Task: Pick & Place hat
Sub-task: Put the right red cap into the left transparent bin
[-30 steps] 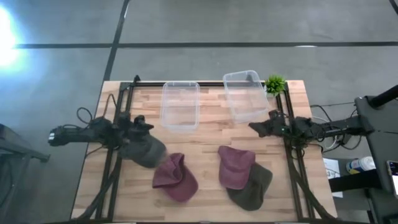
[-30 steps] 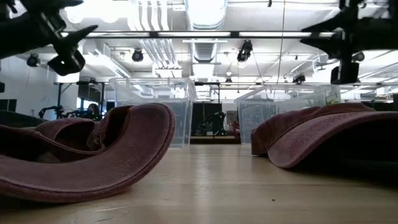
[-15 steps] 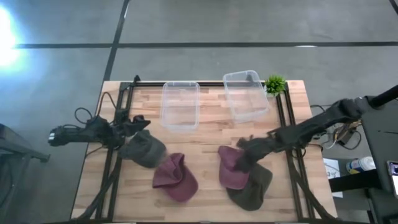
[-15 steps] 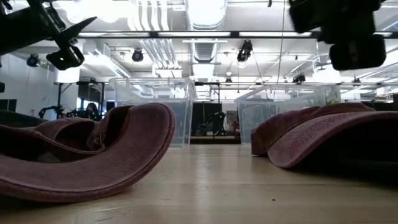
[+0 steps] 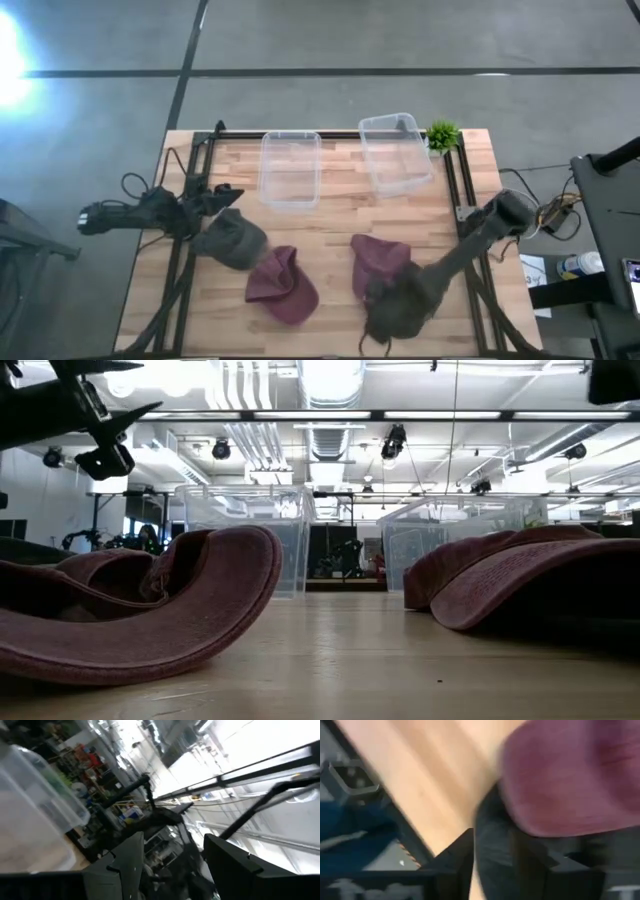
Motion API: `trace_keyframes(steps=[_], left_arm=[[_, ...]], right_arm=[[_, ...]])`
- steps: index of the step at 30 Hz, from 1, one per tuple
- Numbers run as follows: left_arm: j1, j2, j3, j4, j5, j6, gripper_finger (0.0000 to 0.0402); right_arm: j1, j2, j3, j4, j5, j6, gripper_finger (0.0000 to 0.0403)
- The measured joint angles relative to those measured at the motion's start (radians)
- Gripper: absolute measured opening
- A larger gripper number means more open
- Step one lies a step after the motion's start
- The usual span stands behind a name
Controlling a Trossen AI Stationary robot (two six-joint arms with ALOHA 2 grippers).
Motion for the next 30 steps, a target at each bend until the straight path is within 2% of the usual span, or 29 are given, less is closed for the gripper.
trace_keyframes(steps=[3, 6, 10, 14, 19, 22, 30], left_arm=[[0.000, 0.017, 0.000, -0.036, -0.003, -0.008, 0.0202], [0.000, 0.033, 0.000, -0.078, -0.005, -0.015, 0.0202], [0.000, 0.062, 0.000, -0.150, -0.005, -0.018, 0.0202], [0.000, 0.082, 0.000, -0.205, 0.003, -0.016, 0.0202], [0.000, 0.096, 0.000, -0.213, 0.011, 0.027, 0.0202], [0.000, 0.097, 0.000, -0.216, 0.049, 0.057, 0.0202], [0.000, 0.100, 0.000, -0.236, 0.104, 0.080, 0.0202]], right_arm=[[0.029, 0.128, 0.112, -0.052, 0.000, -0.023, 0.0175], [0.049, 0.263, 0.250, -0.273, 0.033, -0.025, 0.0206], [0.091, 0.402, 0.446, -0.522, 0.201, 0.004, 0.0214], [0.116, 0.507, 0.602, -0.628, 0.214, 0.016, 0.0210], [0.105, 0.588, 0.736, -0.640, 0.277, 0.014, 0.0208], [0.074, 0.610, 0.779, -0.640, 0.287, -0.007, 0.0207], [0.014, 0.603, 0.763, -0.639, 0.290, -0.086, 0.0207]])
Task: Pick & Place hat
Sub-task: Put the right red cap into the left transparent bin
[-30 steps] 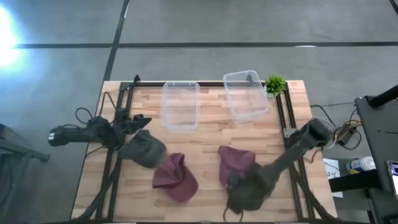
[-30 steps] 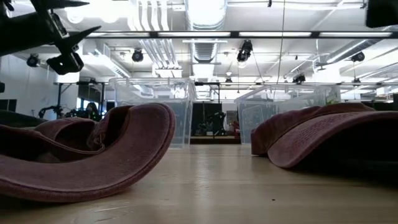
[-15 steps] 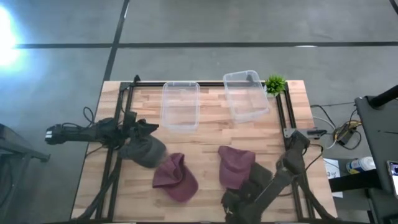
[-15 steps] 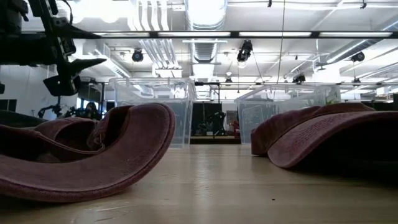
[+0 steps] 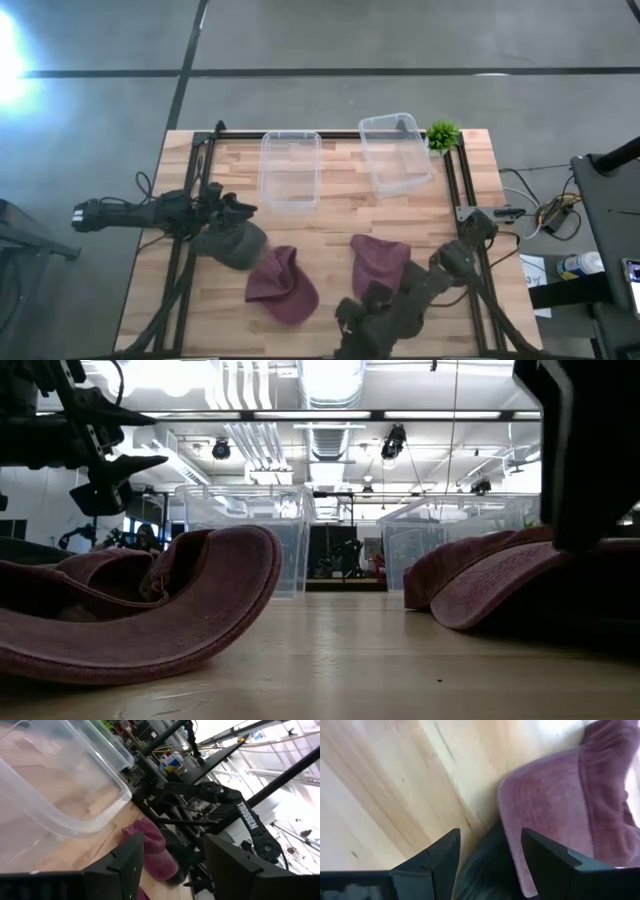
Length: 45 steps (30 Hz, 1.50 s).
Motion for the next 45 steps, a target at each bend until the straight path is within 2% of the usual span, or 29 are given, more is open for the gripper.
trace_keyframes(steps=[8, 14, 21, 24, 27, 32, 39, 45], left_arm=[[0.000, 0.000, 0.000, -0.008, 0.012, 0.032, 0.0202], [0.000, 0.000, 0.000, -0.019, 0.012, 0.032, 0.0202], [0.000, 0.001, 0.000, -0.020, 0.012, 0.031, 0.0202], [0.000, 0.001, 0.000, -0.021, 0.012, 0.031, 0.0202], [0.000, 0.003, 0.000, -0.023, 0.011, 0.031, 0.0202], [0.000, 0.009, 0.000, -0.025, 0.000, 0.031, 0.0202], [0.000, 0.017, 0.000, -0.026, -0.008, 0.030, 0.0202], [0.000, 0.028, 0.000, -0.031, -0.007, 0.030, 0.0202]], right_arm=[[-0.005, -0.010, -0.074, 0.000, -0.035, -0.021, 0.0207], [-0.009, -0.083, -0.122, 0.001, -0.036, 0.024, 0.0207], [-0.004, -0.187, -0.324, -0.001, -0.037, 0.054, 0.0207], [-0.005, -0.217, -0.387, -0.004, -0.108, 0.083, 0.0207], [0.008, -0.262, -0.385, -0.002, -0.158, 0.110, 0.0207], [0.052, -0.307, -0.316, 0.002, -0.110, 0.142, 0.0202], [0.073, -0.179, -0.295, 0.017, -0.134, 0.026, 0.0188], [0.060, -0.153, -0.289, 0.000, -0.134, 0.069, 0.0183]])
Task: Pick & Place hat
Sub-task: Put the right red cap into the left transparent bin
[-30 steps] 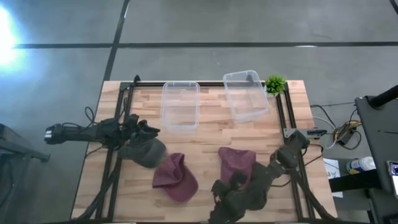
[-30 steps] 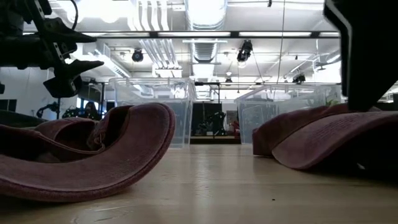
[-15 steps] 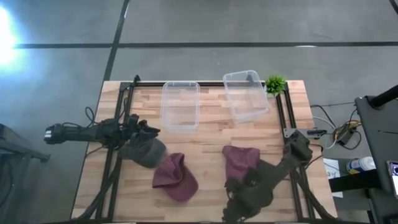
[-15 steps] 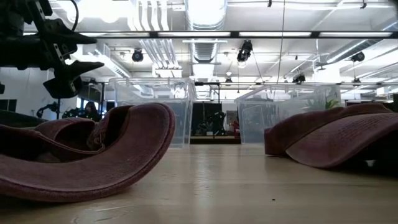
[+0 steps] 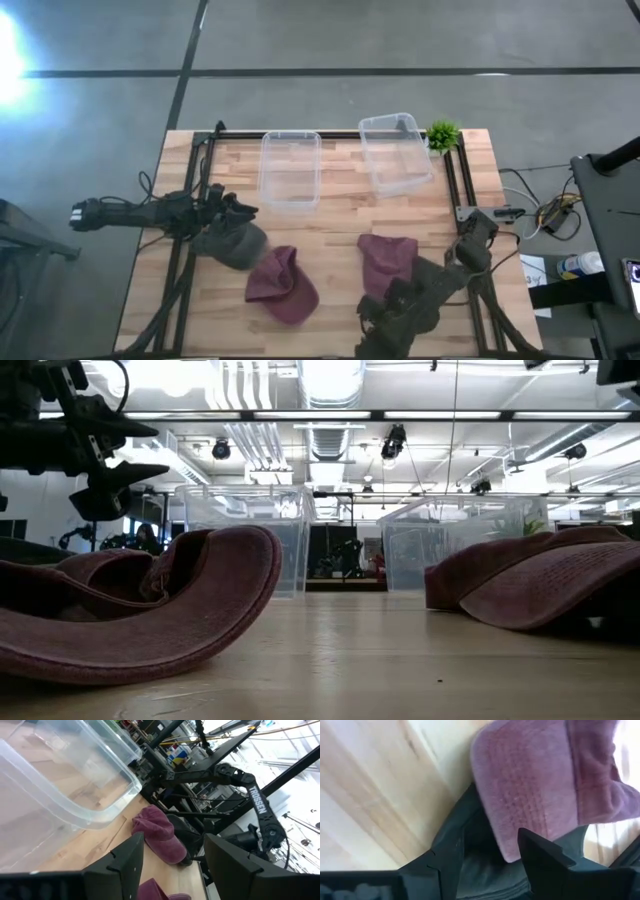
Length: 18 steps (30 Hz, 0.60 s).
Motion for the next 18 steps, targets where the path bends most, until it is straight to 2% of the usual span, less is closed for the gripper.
trace_keyframes(steps=[15, 18], left_arm=[[0.000, 0.010, 0.000, -0.004, 0.000, 0.000, 0.0202], [0.000, 0.010, 0.000, -0.004, 0.000, 0.000, 0.0202]], right_arm=[[-0.004, 0.017, -0.177, -0.003, 0.089, -0.159, 0.0182], [-0.016, 0.010, -0.197, -0.001, 0.110, -0.148, 0.0182]])
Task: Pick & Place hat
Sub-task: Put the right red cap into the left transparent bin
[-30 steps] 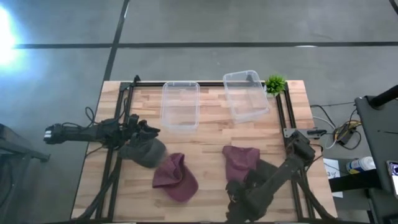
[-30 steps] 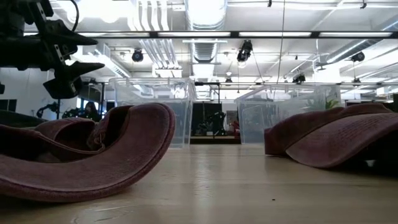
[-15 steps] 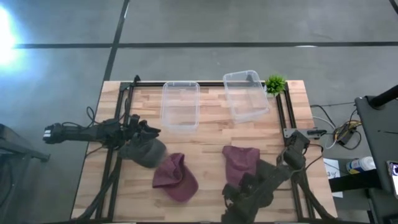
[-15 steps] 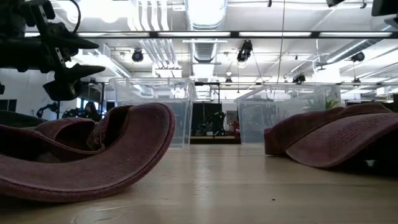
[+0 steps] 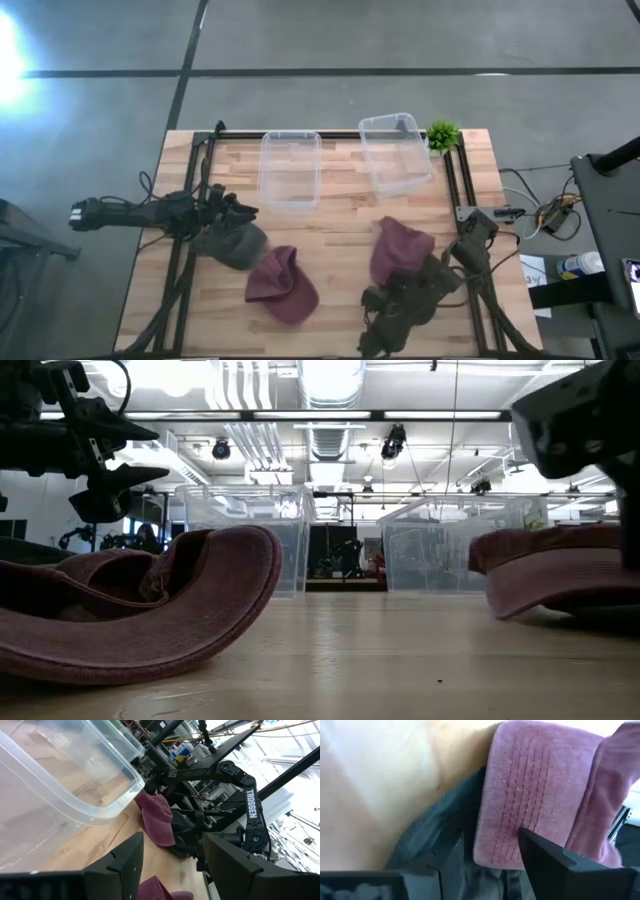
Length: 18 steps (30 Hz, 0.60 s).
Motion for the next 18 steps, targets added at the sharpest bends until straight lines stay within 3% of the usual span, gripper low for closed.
trace_keyframes(steps=[11, 18], left_arm=[[0.000, 0.001, -0.001, -0.001, 0.000, 0.006, 0.0202], [0.000, 0.003, -0.001, -0.001, 0.000, 0.002, 0.0202]], right_arm=[[-0.033, -0.025, -0.003, 0.004, 0.023, 0.154, 0.0181], [-0.038, -0.047, -0.087, 0.001, 0.017, 0.299, 0.0146]])
